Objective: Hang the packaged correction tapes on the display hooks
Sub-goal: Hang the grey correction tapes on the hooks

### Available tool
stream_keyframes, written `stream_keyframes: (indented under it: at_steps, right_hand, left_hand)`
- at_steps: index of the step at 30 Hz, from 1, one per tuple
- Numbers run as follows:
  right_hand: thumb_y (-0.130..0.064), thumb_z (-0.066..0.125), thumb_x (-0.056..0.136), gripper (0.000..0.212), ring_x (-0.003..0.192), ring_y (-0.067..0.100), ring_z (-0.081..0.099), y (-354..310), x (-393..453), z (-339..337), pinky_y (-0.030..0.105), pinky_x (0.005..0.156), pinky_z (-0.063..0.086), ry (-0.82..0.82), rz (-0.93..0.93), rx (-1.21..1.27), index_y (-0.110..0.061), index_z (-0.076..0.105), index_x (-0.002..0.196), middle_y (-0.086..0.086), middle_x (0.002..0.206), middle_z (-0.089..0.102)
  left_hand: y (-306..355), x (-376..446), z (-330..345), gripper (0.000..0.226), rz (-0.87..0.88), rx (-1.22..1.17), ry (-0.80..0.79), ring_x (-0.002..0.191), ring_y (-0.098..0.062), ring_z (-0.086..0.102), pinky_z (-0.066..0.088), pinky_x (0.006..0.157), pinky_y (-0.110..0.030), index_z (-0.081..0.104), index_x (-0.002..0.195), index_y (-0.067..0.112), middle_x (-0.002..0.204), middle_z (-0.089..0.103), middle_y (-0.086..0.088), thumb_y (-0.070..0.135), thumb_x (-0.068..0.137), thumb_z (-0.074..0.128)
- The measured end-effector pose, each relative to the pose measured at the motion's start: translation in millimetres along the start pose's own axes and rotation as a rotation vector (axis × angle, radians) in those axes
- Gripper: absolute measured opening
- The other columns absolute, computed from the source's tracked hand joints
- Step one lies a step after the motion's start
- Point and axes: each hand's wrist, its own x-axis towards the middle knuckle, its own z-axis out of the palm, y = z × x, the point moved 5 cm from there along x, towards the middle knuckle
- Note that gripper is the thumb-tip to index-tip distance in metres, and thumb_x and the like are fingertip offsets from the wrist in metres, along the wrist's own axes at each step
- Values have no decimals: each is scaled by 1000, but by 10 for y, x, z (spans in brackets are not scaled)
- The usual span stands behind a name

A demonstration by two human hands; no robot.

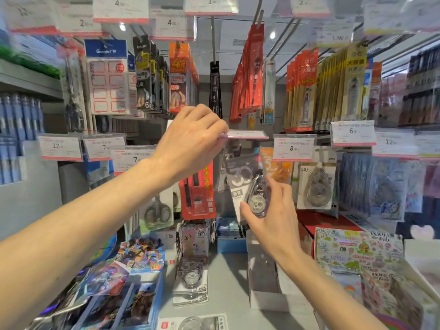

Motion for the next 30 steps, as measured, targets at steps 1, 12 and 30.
stream_keyframes:
  at_steps: [1, 12, 30]
  right_hand:
    - [-44, 71, 84, 80, 117, 18, 49, -38, 26, 30, 35, 95, 48, 7, 8, 13, -18, 32, 149, 1, 128, 41]
    - [-56, 68, 83, 83, 125, 19, 44, -184, 242, 217, 34, 99, 39, 38, 121, 71, -21, 31, 148, 0, 134, 37]
    - [-53, 65, 87, 48, 130, 32, 39, -64, 522, 638, 44, 99, 44, -179, 239, -187, -11, 56, 108, 9, 146, 28]
  left_hand:
    - [0, 3, -2, 23, -2, -8, 2, 103, -30, 61, 46, 86, -44, 65, 102, 11, 102, 72, -3, 26, 102, 48]
    - [-5, -27, -11, 20, 6, -43, 18, 102, -29, 61, 46, 83, -43, 66, 100, 11, 100, 73, -3, 24, 100, 51]
    - [-7, -74, -12, 16, 41, -44, 20, 102, -29, 61, 45, 81, -41, 68, 98, 11, 100, 73, -4, 21, 98, 56]
